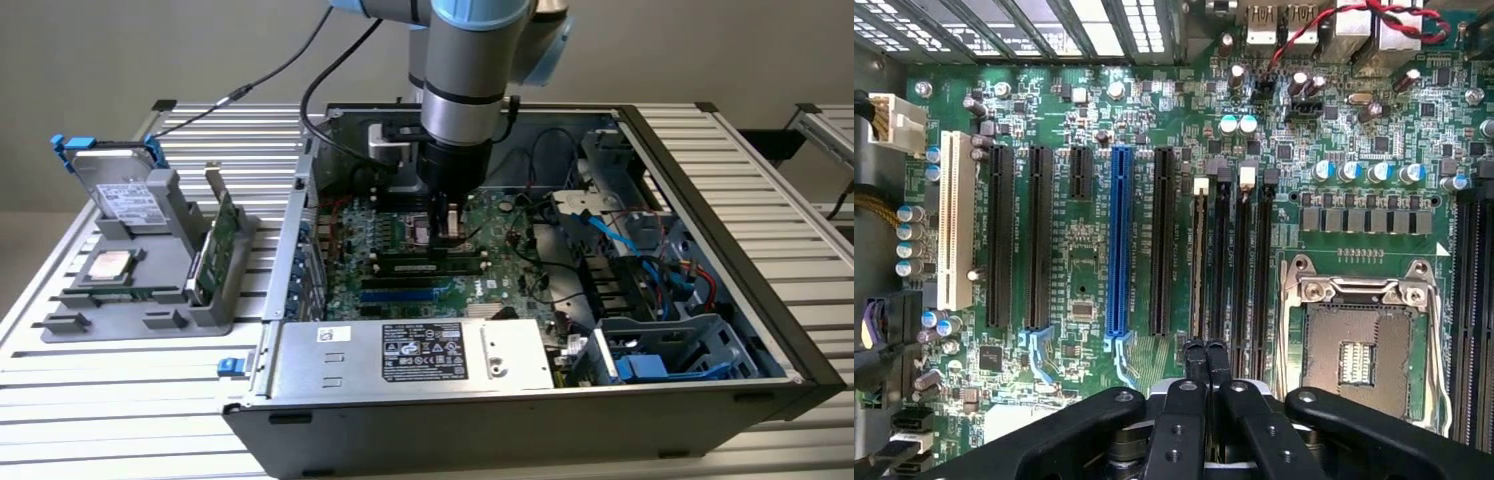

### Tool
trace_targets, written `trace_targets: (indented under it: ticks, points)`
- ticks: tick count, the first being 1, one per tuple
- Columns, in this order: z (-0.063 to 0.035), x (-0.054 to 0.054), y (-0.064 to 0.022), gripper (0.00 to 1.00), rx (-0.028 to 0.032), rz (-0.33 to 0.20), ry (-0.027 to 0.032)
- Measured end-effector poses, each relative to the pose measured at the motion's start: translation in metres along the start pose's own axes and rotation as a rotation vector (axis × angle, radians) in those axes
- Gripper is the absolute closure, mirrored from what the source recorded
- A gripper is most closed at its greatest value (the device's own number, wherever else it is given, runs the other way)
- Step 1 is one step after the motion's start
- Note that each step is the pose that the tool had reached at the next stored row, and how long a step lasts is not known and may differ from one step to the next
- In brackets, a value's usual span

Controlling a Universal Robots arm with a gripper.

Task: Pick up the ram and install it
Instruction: 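Press down the ram until it locks into place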

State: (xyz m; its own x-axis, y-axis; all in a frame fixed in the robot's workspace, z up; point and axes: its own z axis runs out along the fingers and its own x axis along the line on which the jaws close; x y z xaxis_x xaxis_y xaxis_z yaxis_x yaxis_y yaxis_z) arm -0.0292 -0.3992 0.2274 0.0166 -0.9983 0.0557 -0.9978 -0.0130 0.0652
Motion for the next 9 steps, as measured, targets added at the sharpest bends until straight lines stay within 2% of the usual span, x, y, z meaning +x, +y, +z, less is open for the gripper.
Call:
trace_targets:
  ticks: [2, 6, 9]
  points:
    - [-0.0089, 0.001, 0.0007, 0.9, -0.0017, 0.0, 0.0024]
    - [-0.0249, 0.002, 0.0018, 0.9, -0.0017, 0.0, 0.0024]
    - [-0.0261, 0.002, 0.0018, 0.9, -0.0017, 0.0, 0.0022]
